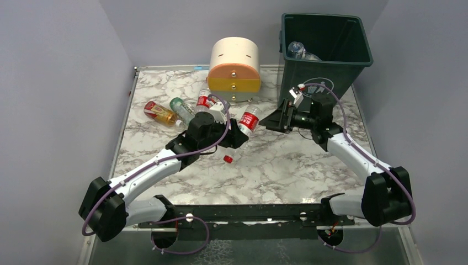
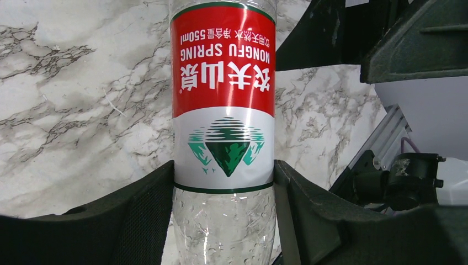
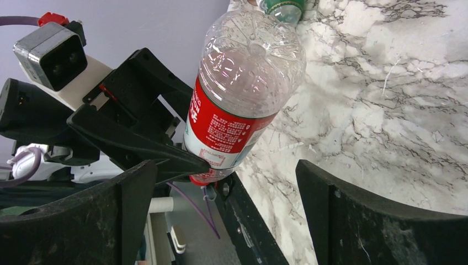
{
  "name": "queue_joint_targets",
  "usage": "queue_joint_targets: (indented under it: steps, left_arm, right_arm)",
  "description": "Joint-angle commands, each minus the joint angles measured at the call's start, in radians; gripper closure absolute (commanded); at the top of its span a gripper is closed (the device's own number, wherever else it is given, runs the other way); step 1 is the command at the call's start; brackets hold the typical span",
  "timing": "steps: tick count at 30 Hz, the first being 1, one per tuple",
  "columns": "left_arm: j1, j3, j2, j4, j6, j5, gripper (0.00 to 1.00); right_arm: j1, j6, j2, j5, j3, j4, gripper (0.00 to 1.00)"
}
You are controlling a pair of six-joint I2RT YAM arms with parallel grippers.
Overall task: Put the plastic bottles in the bin
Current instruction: Place the plastic bottle in the trash bin.
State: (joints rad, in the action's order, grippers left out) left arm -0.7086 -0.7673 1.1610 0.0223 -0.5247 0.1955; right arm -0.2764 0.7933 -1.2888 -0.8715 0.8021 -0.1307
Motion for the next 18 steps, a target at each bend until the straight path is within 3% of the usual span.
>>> queue_joint_targets:
  steps: [1,18]
  left_arm:
    - [-0.01,0.008,-0.014,0.048,-0.01,0.026,0.36]
    - [-0.027,0.002,-0.002,0.058,-0.015,0.031,0.36]
  right_arm:
    - [-0.023,0.014,-0.017,0.033,0.016,-0.051,0.0]
    - [-0.094,0.036,-0.083,0.069,0.061,-0.088,0.01]
